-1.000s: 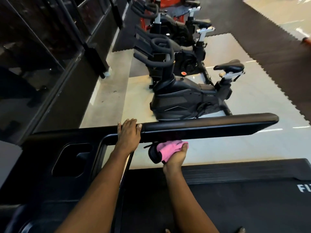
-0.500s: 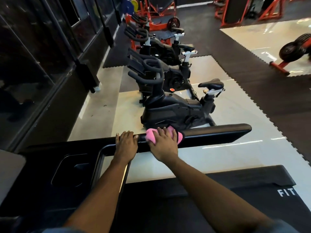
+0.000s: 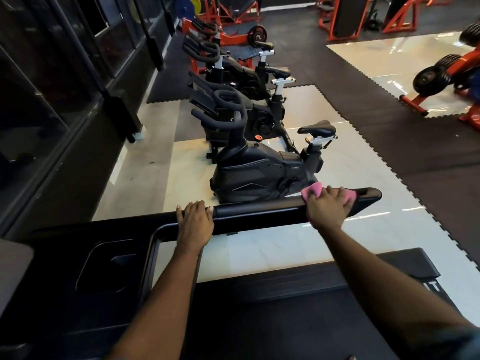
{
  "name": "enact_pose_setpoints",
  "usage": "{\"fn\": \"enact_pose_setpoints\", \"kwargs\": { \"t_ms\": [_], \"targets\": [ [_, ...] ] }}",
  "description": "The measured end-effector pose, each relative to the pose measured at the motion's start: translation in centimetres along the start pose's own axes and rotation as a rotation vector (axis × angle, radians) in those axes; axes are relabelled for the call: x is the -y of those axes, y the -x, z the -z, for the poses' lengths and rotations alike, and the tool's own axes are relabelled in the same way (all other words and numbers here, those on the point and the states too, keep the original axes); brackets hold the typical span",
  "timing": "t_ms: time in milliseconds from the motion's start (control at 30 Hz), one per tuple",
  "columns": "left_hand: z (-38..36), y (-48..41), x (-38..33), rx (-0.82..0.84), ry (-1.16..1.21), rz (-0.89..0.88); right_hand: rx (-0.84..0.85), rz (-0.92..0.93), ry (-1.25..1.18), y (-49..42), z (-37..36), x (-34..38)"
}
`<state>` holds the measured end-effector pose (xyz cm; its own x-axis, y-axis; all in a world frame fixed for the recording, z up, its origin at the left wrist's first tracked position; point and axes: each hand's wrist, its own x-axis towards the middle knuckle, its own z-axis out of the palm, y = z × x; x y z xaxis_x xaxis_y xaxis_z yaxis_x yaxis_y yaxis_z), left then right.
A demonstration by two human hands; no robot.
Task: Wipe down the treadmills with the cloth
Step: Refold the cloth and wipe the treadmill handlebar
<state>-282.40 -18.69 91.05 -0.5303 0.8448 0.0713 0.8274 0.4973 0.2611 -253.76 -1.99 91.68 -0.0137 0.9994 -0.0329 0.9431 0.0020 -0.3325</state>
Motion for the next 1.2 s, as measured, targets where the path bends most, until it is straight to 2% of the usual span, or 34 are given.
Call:
{"fn": "enact_pose_setpoints", "kwargs": {
  "t_ms": [167, 267, 333, 467, 533, 633, 767, 900, 1067, 1200],
  "targets": [
    [0.6, 0.2, -0.5, -0.041, 0.080, -0.019, 0.089, 0.337, -0.143, 5.9, -1.9, 3.7],
    [1.5, 0.2, -1.8, -0.090, 0.282, -0.028, 0.290, 0.159, -0.682, 5.7, 1.4, 4.0],
    [3.0, -0.2, -3.8, -0.095, 0.457, -0.094, 0.386, 0.115, -0.985, 5.2, 4.6, 3.6],
    [6.9, -1.6, -10.2, 0.135, 0.761, -0.317, 0.490, 0.195, -1.160, 4.5, 11.3, 2.6],
    [8.7, -2.0, -13.8, 0.270, 0.823, -0.410, 0.462, 0.223, -1.206, 3.5, 13.6, 1.7],
    [10.2, -2.7, -18.6, 0.397, 0.774, -0.479, 0.402, 0.254, -1.224, 2.0, 15.6, -0.5],
    [10.4, -4.1, -25.1, 0.253, 0.596, -0.597, 0.317, 0.197, -1.237, 0.0, 18.2, -4.6],
    [10.3, -4.6, -31.9, 0.163, 0.518, -0.649, 0.206, 0.116, -1.298, -2.0, 20.2, -9.7],
    [9.2, -3.9, -42.3, 0.180, 0.555, -0.741, 0.080, 0.086, -1.127, -3.9, 22.5, -19.1],
    [7.2, -2.3, -50.8, 0.228, 0.512, -0.845, -0.142, -0.018, -1.102, -4.9, 24.9, -27.9]
  ]
}}
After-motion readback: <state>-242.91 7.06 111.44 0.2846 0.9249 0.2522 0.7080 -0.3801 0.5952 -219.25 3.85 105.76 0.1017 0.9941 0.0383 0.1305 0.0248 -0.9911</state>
